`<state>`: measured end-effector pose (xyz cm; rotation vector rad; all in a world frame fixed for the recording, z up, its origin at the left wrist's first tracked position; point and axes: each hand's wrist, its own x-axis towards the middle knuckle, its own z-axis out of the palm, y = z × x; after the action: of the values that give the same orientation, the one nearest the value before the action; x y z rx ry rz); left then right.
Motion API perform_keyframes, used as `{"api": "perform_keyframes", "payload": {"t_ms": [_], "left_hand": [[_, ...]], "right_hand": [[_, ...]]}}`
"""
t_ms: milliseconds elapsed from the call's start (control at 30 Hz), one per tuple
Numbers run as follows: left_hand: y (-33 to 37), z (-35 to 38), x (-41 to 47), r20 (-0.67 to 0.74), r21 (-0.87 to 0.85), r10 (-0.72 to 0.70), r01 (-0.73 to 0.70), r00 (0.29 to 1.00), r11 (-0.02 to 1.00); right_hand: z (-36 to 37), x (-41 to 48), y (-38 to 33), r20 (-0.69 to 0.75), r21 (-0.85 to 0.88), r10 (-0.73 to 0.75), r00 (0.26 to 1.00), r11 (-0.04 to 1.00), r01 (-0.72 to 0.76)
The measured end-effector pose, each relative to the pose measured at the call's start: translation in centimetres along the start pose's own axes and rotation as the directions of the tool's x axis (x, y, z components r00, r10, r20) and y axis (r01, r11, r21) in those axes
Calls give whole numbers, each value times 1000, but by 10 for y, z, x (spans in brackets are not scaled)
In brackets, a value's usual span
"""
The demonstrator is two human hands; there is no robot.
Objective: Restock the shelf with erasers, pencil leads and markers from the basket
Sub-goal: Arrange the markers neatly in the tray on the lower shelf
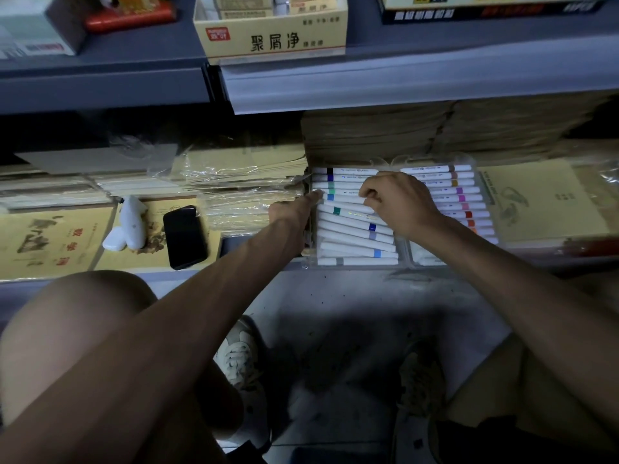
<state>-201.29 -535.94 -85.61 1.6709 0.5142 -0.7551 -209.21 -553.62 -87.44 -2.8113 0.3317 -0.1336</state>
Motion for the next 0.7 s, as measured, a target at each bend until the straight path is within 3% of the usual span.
{"api": "perform_keyframes", "payload": {"t_ms": [200, 400, 533, 700], "left_hand": [[-3, -6, 4, 25, -12, -24, 25, 999, 1000], [-3, -7, 7, 40, -14, -23, 23, 999, 1000], [-3, -6, 5, 42, -4, -22, 22, 999, 1000], [-3, -3, 8, 45, -16, -16, 17, 999, 1000]], "right_hand": [[1, 2, 11, 128, -271, -126, 984, 950, 157], [-13, 1, 8, 169, -397, -221, 961, 877, 271], [-12, -1, 6, 185, -374, -258, 948, 874, 311], [-12, -2, 0, 71, -167, -172, 983, 969, 182]]}}
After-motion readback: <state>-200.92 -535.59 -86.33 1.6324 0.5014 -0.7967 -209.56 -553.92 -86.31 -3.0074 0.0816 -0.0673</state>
